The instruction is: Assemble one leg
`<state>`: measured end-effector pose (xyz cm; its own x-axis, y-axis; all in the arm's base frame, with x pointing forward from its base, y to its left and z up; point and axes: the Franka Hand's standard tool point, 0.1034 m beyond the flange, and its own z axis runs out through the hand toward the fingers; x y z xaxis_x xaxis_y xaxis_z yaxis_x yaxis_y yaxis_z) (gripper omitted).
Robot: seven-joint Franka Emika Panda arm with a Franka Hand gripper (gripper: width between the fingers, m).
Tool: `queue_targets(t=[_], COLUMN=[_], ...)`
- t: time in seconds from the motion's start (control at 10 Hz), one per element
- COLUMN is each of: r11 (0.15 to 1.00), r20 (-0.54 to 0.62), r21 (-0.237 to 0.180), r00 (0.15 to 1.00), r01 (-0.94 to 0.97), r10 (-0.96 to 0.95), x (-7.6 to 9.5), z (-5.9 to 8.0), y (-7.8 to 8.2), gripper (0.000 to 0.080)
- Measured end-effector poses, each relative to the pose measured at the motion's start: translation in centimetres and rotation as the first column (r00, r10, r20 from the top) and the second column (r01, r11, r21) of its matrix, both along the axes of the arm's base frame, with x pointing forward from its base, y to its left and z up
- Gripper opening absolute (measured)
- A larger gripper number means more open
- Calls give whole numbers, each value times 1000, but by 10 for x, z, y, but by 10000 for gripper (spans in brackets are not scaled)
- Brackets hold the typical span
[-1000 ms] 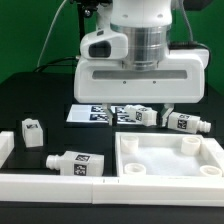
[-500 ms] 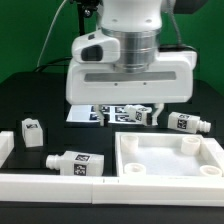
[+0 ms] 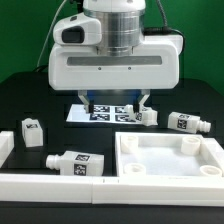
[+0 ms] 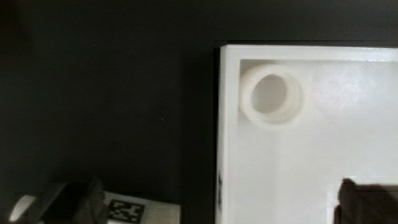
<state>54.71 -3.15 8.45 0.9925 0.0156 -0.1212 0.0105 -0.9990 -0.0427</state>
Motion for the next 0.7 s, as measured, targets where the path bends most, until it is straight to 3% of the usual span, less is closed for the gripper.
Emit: queue_targets(t=[0.1, 0.2, 0.5, 0.6, 0.7], r11=[1000, 998, 994, 995, 996], r20=[-2, -23, -107, -210, -264], r21=[1, 4, 13, 37, 46], r00=[1000, 998, 988, 973, 960], r01=[-8, -57, -107, -91, -82], r10=[8, 57, 108, 97, 92], x=[-1, -7, -22, -27, -23], z=[0, -2, 12, 16, 15], y=[-2, -18, -74, -85, -85], gripper=[649, 649, 649, 649, 649])
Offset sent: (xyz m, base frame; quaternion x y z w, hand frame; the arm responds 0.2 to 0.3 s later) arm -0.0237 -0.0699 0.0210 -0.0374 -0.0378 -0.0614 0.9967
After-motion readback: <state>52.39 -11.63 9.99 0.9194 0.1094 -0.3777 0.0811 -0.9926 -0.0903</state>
